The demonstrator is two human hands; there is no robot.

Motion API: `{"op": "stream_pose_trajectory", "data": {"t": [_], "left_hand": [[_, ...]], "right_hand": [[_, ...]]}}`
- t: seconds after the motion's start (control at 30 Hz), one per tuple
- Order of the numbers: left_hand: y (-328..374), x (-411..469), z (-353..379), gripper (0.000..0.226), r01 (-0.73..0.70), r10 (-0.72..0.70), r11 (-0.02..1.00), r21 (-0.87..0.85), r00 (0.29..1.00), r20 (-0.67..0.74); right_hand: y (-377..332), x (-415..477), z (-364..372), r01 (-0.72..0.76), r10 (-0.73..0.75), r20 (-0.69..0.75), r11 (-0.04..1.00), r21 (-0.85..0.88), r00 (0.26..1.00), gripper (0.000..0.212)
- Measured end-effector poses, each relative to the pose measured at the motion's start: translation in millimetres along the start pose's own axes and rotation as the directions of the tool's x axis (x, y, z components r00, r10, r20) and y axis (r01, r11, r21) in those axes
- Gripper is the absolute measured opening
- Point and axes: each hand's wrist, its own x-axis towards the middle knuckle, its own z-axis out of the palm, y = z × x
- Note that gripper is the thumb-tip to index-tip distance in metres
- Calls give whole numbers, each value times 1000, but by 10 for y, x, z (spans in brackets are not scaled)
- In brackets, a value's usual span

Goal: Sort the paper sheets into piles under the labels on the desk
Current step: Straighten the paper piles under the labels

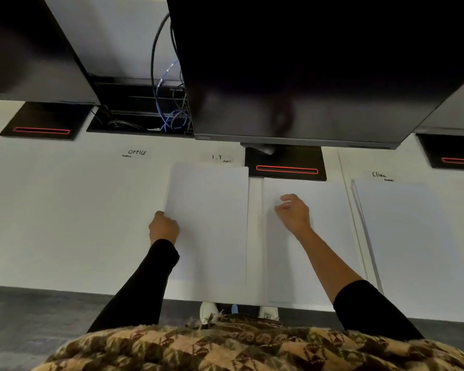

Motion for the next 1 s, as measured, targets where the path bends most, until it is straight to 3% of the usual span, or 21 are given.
{"op": "stream_pose_trajectory", "data": {"t": [0.17,0.27,0.4,0.6,1.0], "left_hand": [[2,26,24,35,42,-41,998,52,999,-18],[-24,66,19,37,76,-75,995,65,997,-16],[-28,94,4,37,96,-92,989,110,995,-39],[-11,86,46,39,74,-68,986,148,997,-47],[40,-10,167,45,55,-19,970,236,988,-154]], "right_hand": [[207,114,-271,-132,72,-210,948,-288,975,50],[286,130,-366,-268,191,-224,878,-397,956,73],[347,148,-416,-339,276,-205,848,-407,939,94],[416,169,-507,-389,332,-205,829,-401,921,108],[490,125,-520,-345,275,-216,830,-437,937,107]]}}
